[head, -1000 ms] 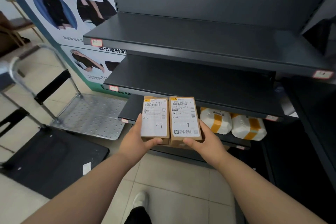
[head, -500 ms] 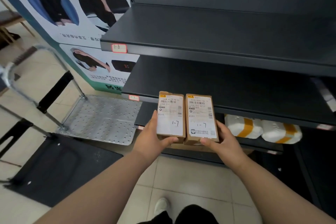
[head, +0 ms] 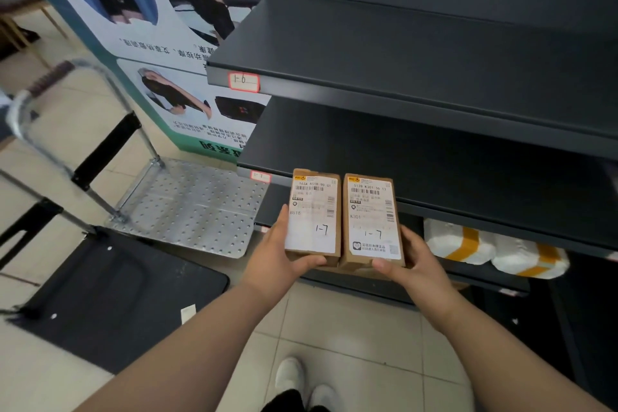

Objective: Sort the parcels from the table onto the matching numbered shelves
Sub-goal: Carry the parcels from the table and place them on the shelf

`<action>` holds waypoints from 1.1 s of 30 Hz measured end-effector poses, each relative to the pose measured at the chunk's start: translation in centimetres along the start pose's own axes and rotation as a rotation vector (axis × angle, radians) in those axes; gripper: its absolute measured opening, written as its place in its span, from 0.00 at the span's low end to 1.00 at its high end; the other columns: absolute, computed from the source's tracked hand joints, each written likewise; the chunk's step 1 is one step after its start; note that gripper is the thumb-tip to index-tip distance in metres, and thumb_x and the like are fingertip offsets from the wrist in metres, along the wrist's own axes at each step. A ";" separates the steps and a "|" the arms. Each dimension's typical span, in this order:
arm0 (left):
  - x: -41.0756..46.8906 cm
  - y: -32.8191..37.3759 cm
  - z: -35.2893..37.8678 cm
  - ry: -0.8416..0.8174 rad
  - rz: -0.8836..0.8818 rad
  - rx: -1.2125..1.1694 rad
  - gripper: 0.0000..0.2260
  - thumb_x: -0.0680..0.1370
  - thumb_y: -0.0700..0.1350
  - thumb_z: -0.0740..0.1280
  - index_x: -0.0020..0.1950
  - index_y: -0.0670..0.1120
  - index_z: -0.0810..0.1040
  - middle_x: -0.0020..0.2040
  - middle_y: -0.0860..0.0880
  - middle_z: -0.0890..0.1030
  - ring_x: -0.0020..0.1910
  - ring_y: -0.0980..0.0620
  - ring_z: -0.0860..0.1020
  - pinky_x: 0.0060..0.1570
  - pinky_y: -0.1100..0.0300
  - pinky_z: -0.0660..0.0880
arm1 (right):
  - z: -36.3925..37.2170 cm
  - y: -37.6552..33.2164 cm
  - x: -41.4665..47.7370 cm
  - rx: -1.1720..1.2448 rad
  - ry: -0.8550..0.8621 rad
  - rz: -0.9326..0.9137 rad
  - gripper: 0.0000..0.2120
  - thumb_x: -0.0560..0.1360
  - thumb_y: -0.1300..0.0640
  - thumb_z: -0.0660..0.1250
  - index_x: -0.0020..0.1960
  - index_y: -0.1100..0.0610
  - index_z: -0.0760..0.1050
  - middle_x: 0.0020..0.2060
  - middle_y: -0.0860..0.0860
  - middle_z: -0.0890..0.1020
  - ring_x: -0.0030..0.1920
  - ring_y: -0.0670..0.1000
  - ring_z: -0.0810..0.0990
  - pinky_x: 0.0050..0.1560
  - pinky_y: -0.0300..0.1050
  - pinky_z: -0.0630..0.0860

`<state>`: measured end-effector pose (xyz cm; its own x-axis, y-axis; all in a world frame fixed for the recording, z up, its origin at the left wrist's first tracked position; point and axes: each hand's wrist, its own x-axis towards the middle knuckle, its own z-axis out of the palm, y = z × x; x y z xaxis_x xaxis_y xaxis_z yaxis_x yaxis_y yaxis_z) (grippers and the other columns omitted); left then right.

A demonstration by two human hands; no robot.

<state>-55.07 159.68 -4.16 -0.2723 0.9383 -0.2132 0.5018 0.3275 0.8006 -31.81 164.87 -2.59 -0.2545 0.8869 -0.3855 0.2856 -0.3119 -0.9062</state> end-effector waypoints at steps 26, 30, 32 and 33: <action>19.7 -3.0 -11.0 -0.207 0.112 0.036 0.34 0.74 0.50 0.71 0.76 0.53 0.58 0.67 0.51 0.72 0.64 0.52 0.71 0.60 0.60 0.70 | 11.8 -8.7 15.5 0.187 0.252 0.144 0.34 0.70 0.55 0.75 0.72 0.48 0.65 0.61 0.48 0.78 0.64 0.52 0.74 0.69 0.57 0.68; 21.7 -3.6 -10.8 -0.212 0.072 0.176 0.40 0.72 0.55 0.71 0.78 0.53 0.53 0.70 0.49 0.70 0.69 0.46 0.69 0.67 0.43 0.69 | 11.8 -8.6 17.4 0.125 0.276 0.163 0.34 0.71 0.55 0.74 0.74 0.49 0.63 0.64 0.49 0.76 0.64 0.51 0.74 0.69 0.52 0.67; 22.3 -3.9 -10.5 -0.216 0.071 0.228 0.39 0.73 0.56 0.71 0.77 0.51 0.54 0.69 0.49 0.72 0.67 0.45 0.71 0.65 0.44 0.70 | 11.7 -8.3 18.1 0.056 0.277 0.165 0.34 0.73 0.55 0.73 0.74 0.50 0.62 0.65 0.49 0.75 0.65 0.51 0.73 0.67 0.49 0.69; 22.5 -4.0 -10.3 -0.215 0.074 0.249 0.38 0.73 0.57 0.70 0.77 0.50 0.55 0.68 0.48 0.72 0.66 0.45 0.72 0.64 0.45 0.71 | 11.6 -8.1 18.5 0.011 0.276 0.163 0.34 0.73 0.54 0.73 0.74 0.50 0.62 0.66 0.49 0.75 0.65 0.51 0.73 0.66 0.48 0.69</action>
<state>-71.61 178.33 -6.42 -0.0616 0.9537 -0.2945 0.7058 0.2502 0.6628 -49.57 179.86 -4.43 0.0548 0.8836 -0.4650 0.2915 -0.4596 -0.8389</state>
